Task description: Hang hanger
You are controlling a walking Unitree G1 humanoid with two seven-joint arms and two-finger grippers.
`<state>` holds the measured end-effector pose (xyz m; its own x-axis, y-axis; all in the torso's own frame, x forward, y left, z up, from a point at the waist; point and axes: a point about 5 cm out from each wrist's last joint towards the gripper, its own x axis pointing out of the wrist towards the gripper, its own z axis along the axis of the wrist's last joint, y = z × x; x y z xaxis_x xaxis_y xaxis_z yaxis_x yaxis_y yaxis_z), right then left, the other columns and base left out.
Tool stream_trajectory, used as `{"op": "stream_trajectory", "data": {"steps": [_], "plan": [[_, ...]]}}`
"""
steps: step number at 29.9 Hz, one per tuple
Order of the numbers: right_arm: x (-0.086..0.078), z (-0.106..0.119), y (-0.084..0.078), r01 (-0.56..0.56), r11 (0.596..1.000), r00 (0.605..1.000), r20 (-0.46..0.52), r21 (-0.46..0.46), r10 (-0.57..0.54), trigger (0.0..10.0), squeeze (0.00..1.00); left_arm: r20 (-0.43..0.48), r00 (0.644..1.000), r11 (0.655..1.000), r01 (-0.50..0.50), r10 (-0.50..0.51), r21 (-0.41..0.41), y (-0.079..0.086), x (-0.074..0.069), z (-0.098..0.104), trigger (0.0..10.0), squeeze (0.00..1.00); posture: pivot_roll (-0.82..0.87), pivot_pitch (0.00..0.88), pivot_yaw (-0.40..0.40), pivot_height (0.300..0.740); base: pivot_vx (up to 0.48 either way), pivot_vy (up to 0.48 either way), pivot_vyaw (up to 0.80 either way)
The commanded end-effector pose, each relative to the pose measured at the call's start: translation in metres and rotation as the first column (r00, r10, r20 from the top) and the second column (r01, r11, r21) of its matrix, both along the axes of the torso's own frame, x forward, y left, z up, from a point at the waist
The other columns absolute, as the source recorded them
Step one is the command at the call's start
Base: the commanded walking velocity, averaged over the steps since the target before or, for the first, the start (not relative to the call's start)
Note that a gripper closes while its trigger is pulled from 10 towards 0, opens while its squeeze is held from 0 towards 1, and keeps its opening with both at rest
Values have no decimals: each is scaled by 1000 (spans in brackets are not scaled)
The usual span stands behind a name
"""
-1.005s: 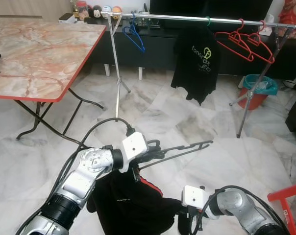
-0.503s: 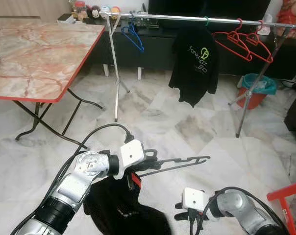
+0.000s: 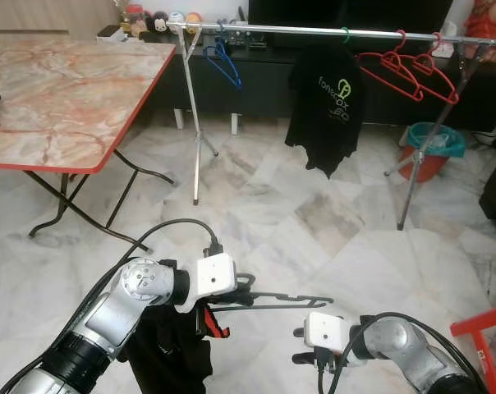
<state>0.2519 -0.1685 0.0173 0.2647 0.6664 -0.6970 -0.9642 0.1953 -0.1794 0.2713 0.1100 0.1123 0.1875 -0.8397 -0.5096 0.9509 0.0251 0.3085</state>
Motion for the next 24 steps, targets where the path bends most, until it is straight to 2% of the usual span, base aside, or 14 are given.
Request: {"op": "stream_trajectory", "data": {"steps": [1, 12, 14, 16, 18, 20, 21, 24], "plan": [[13, 19, 3, 18, 998, 995, 93, 64, -24, 10000, 0, 0, 999, 997, 48, -48, 53, -1, -5, -2, 10000, 0, 44, 39, 3, 740, 0, 0, 0], [25, 31, 10, 64, 988, 984, 157, 143, -86, 10000, 0, 10, 999, 997, 43, -44, 67, -1, -4, -3, 10000, 0, 49, 51, -3, 740, 0, 0, 0], [25, 34, 13, 71, 980, 985, 140, 188, -98, 10000, 0, 11, 999, 996, 41, -42, 76, 0, -4, -3, 10000, 0, 51, 55, -3, 740, 0, 0, 0], [21, 39, 14, 75, 965, 995, 51, 250, -91, 10000, 0, 18, 999, 996, 30, -32, 86, 3, -2, -4, 10000, 0, 50, 56, -3, 740, 0, 0, 0], [19, 39, 14, 68, 966, 996, 33, 248, -79, 10000, 0, 20, 999, 996, 29, -30, 87, 4, -2, -4, 10000, 0, 50, 56, -3, 740, 0, 0, 0], [2, 24, -2, -8, 997, 998, -69, 75, 13, 10000, 0, 52, 999, 998, 7, -10, 67, 2, 2, -2, 10000, 0, 39, 58, -5, 740, 0, 0, 0], [2, 24, -2, -8, 997, 998, -69, 75, 13, 10000, 0, 52, 999, 998, 7, -10, 67, 2, 2, -2, 10000, 0, 39, 58, -5, 740, 0, 0, 0], [-13, 12, -10, -37, 999, 985, -165, 18, 40, 10000, 0, 79, 997, 999, -9, 5, 51, 0, 6, 1, 10000, 0, 37, 58, -7, 740, 0, 0, 0]]}}
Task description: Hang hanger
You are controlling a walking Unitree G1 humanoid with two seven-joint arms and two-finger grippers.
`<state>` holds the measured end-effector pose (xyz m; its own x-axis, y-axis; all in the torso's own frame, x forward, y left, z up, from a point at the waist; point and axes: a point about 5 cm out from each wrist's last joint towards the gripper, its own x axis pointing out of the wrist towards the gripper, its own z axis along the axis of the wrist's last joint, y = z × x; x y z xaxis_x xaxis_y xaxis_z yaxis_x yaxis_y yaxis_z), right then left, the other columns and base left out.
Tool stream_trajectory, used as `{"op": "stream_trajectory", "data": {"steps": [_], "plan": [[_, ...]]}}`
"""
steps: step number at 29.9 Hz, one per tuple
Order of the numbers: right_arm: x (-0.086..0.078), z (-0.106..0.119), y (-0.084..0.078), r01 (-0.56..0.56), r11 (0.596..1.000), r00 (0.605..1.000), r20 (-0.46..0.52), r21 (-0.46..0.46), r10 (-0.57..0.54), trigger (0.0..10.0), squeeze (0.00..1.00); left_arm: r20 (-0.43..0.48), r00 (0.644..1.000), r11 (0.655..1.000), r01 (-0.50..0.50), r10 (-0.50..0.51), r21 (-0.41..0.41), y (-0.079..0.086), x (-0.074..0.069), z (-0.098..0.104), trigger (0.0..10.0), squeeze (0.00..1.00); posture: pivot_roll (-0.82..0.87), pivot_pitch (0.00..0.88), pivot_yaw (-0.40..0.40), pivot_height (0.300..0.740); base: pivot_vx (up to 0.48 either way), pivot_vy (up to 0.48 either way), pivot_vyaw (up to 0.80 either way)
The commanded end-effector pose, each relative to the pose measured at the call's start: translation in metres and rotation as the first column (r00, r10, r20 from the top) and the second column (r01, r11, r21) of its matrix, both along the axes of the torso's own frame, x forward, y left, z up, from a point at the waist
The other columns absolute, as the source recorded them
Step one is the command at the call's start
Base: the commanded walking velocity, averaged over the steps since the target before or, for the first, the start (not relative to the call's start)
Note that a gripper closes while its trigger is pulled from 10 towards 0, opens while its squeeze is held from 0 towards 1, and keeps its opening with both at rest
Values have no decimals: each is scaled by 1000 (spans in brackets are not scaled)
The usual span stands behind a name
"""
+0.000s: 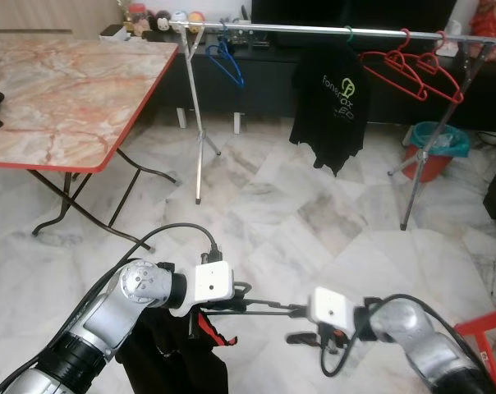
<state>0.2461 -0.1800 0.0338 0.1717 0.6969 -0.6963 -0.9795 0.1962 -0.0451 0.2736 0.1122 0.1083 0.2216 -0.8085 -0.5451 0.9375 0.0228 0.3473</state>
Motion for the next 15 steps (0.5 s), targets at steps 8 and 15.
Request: {"op": "stream_trajectory", "data": {"steps": [8, 15], "plan": [[-21, 4, 4, -42, 998, 997, -61, 50, 45, 10000, 0, 48, 999, 1000, -1, 0, 9, 0, 7, 5, 10000, 0, 35, 63, -2, 740, 0, 0, 0], [12, 38, 4, 61, 982, 977, 191, 179, -96, 10000, 0, 39, 999, 1000, 2, -2, 15, 0, 6, 2, 10000, 0, 33, 60, -3, 740, 0, 0, 0]]}}
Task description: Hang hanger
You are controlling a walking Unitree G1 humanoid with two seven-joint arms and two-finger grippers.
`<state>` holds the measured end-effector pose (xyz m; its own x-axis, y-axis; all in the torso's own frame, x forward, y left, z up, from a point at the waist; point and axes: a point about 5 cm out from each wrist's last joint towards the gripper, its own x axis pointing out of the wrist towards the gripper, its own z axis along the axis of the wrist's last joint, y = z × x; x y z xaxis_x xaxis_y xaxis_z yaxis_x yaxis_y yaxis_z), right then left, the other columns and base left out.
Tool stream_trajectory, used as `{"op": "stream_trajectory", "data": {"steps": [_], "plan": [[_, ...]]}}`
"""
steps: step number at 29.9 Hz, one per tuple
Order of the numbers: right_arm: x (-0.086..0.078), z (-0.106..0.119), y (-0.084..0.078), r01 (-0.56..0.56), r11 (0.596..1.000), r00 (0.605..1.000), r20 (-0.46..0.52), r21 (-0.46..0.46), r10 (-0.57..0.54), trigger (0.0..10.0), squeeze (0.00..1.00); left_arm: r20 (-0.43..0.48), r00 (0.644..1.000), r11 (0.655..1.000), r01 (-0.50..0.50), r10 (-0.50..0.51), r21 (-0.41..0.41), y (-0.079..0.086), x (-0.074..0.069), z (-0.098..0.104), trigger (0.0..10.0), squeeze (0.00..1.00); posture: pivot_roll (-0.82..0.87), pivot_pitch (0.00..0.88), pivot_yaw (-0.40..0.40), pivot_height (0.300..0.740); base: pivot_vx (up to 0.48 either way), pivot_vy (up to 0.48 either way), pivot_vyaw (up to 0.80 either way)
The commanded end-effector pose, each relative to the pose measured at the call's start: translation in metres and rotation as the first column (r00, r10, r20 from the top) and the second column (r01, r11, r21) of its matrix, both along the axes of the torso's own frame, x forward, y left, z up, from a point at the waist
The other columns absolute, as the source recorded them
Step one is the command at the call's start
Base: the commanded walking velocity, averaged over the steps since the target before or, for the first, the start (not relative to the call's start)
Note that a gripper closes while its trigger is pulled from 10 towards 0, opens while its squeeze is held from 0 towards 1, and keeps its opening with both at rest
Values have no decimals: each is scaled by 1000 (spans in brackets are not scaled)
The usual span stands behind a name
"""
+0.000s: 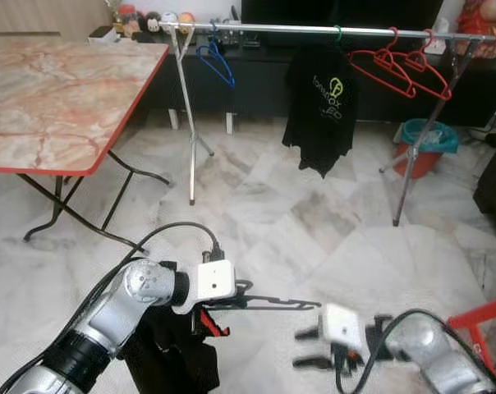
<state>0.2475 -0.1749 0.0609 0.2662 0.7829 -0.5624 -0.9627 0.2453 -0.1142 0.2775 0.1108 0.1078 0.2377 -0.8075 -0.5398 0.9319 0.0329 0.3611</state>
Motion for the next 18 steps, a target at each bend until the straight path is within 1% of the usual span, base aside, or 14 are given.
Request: {"op": "stream_trajectory", "data": {"steps": [1, 5, 8, 12, 15, 18], "plan": [[15, 14, -1, 66, 997, 989, 128, 30, -69, 10000, 0, 23, 1000, 1000, 12, -12, 17, 2, 2, 2, 10000, 0, 33, 60, -3, 740, 0, 0, 0], [18, 18, 0, 80, 996, 986, 142, 45, -86, 10000, 0, 18, 1000, 1000, 14, -15, 18, 1, 1, 2, 10000, 0, 36, 57, -5, 740, 0, 0, 0], [18, 12, 1, 79, 996, 988, 127, 38, -83, 10000, 0, 13, 1000, 1000, 18, -18, 20, 2, 1, 2, 10000, 0, 40, 55, -5, 740, 0, 0, 0], [15, 2, 5, 54, 998, 995, 77, 32, -56, 10000, 0, 11, 1000, 999, 18, -19, 28, 3, 1, 3, 10000, 0, 44, 52, -5, 740, 0, 0, 0], [15, -3, 6, 38, 999, 997, 74, 14, -39, 10000, 0, 12, 1000, 999, 27, -27, 41, 3, 1, 3, 10000, 0, 45, 49, -5, 740, 0, 0, 0], [23, -6, 10, 80, 996, 992, 100, 29, -82, 10000, 0, 5, 999, 998, 40, -40, 40, 1, 0, 5, 10000, 0, 51, 44, -6, 740, 0, 0, 0]]}}
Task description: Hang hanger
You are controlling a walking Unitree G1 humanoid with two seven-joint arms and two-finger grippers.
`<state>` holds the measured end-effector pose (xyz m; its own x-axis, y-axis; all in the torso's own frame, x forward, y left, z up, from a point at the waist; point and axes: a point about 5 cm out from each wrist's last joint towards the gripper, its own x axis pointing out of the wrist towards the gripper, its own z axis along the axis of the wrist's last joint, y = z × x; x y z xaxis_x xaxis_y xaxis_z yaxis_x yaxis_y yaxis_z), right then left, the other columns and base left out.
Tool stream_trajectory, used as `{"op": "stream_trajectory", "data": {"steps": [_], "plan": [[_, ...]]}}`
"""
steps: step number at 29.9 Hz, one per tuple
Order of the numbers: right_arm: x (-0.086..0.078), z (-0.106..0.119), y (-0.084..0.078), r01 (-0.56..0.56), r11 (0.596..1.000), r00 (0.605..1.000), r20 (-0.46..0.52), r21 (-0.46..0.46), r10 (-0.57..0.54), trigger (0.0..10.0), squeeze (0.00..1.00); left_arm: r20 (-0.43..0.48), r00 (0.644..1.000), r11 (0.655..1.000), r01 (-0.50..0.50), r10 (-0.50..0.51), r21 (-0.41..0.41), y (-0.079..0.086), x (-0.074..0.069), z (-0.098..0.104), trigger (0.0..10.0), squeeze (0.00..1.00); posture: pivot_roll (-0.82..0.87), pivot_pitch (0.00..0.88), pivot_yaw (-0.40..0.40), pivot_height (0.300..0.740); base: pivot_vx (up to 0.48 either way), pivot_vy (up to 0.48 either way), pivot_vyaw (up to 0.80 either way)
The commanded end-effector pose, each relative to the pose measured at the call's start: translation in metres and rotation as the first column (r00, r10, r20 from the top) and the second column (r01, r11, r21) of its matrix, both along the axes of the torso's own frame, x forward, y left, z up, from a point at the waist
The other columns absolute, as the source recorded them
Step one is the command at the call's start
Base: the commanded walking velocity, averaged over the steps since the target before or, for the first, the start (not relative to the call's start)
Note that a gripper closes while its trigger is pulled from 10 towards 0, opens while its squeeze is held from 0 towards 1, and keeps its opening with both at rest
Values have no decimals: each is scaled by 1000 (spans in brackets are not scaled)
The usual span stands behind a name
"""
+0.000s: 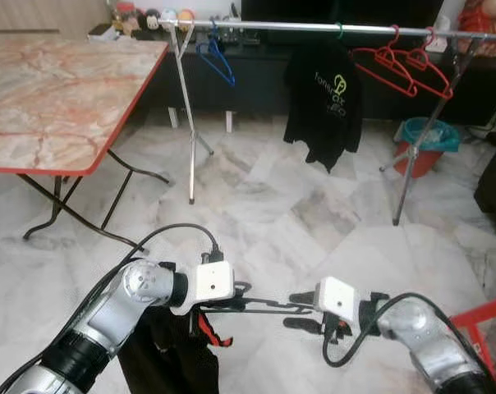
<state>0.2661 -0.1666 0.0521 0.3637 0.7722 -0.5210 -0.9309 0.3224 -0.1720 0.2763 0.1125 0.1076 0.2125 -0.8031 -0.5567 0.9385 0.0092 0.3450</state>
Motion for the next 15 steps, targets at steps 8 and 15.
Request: {"op": "stream_trajectory", "data": {"steps": [8, 15], "plan": [[14, 1, 9, 47, 998, 996, 72, 46, -50, 10000, 0, 1, 999, 998, 51, -51, 22, -3, -4, 7, 10000, 0, 59, 35, -6, 740, 0, 0, 0], [2, -3, 15, -56, 991, 997, -55, 118, 62, 10000, 0, -6, 998, 998, 58, -58, 23, -4, -5, 7, 10000, 0, 58, 41, -6, 740, 0, 0, 0]]}}
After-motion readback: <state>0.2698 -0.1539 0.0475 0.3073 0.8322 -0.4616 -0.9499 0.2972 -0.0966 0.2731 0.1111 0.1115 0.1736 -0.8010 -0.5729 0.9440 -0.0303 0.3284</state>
